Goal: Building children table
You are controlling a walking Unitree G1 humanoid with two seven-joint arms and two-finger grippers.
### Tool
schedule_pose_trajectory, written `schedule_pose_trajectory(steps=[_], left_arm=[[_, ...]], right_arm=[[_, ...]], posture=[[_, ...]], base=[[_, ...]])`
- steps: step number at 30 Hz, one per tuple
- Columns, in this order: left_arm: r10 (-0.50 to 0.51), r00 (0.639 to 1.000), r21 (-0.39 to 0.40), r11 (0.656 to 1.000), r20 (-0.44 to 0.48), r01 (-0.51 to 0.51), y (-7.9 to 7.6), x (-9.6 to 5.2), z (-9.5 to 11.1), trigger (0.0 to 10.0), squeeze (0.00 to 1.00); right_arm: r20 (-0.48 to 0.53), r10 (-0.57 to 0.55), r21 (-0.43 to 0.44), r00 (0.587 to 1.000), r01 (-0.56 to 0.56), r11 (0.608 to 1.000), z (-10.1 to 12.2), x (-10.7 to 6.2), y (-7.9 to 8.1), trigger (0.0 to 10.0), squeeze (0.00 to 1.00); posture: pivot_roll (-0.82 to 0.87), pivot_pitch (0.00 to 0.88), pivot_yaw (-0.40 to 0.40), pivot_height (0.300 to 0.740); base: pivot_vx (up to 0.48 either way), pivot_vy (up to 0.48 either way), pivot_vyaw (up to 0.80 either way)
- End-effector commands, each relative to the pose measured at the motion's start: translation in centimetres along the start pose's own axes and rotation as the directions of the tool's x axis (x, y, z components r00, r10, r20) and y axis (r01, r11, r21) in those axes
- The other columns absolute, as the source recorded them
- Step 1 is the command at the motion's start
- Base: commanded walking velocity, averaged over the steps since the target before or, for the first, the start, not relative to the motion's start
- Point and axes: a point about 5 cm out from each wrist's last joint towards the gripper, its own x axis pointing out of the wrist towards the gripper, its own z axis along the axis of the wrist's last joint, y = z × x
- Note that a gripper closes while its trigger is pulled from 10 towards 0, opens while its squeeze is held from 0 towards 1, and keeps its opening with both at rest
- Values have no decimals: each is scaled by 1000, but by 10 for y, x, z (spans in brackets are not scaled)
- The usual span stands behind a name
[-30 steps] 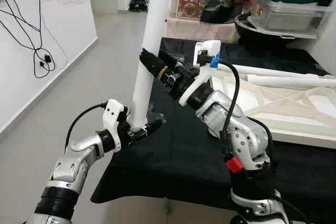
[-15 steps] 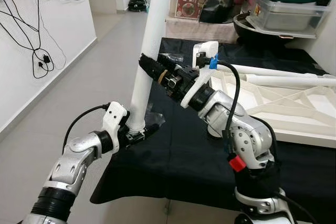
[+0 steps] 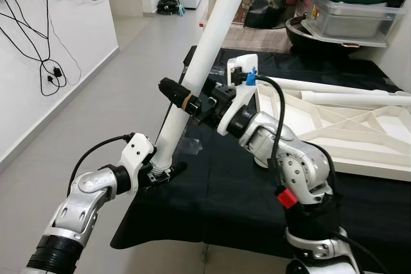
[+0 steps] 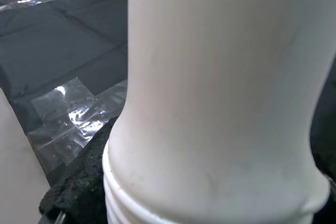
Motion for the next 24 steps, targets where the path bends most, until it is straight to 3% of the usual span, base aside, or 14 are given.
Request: schedule_pose_trajectory(steps=[1,5,6,8,9,24], left_arm=[[-26,1000,36,999,-12,27,-3,-1,0,10000,0],[-30,999,40,999,-13,30,-3,-1,0,10000,0],[-33,999,42,999,-12,34,-3,0,0,10000,0],[-35,999,43,998,-13,35,-3,0,0,10000,0],[-39,999,45,998,-16,39,-4,0,-1,10000,0],[-37,999,58,998,-20,38,-4,1,-2,10000,0]], right_arm=[[-9,4,34,1000,-4,999,-2,2,1,10000,0],[-15,6,50,1000,-5,999,-6,4,4,9882,0],[-14,7,66,1000,-6,998,-10,5,6,2706,0],[-11,7,71,1000,-6,997,-11,5,7,2706,0],[0,6,74,1000,-6,997,-10,6,7,0,0],[67,-57,76,996,52,996,-4,7,3,0,0]], posture=[[15,0,-63,740],[20,0,-62,740],[17,0,-60,740],[17,0,-60,740],[13,0,-58,740],[17,0,-57,740]], base=[[0,0,0],[0,0,0],[0,0,0],[0,0,0],[0,0,0],[0,0,0]])
